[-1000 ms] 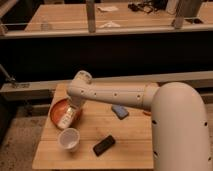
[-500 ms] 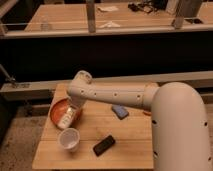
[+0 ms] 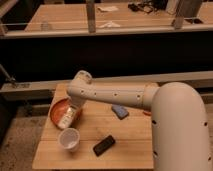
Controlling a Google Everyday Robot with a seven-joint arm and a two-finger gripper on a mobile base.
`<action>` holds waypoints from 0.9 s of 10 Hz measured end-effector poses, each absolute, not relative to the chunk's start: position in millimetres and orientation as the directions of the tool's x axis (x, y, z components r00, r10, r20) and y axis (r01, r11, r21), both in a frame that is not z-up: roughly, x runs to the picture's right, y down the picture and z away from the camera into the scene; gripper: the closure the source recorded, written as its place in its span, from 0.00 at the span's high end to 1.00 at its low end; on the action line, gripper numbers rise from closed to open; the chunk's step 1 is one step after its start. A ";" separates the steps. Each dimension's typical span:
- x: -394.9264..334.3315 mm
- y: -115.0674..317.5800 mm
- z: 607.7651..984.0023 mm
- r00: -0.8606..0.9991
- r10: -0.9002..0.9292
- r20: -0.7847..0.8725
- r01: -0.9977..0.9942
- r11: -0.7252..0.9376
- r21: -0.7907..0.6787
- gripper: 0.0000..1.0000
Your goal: Place the bottle in the ceramic bowl
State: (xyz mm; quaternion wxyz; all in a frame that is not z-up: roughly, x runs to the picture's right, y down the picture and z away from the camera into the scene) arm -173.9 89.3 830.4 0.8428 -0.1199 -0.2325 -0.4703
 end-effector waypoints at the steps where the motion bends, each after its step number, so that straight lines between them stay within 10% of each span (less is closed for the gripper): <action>1: -173.9 89.2 830.4 0.448 -0.738 0.505 0.849 0.528 0.017 0.34; 9: -173.1 88.6 830.8 0.442 -0.742 0.504 0.853 0.522 0.020 0.28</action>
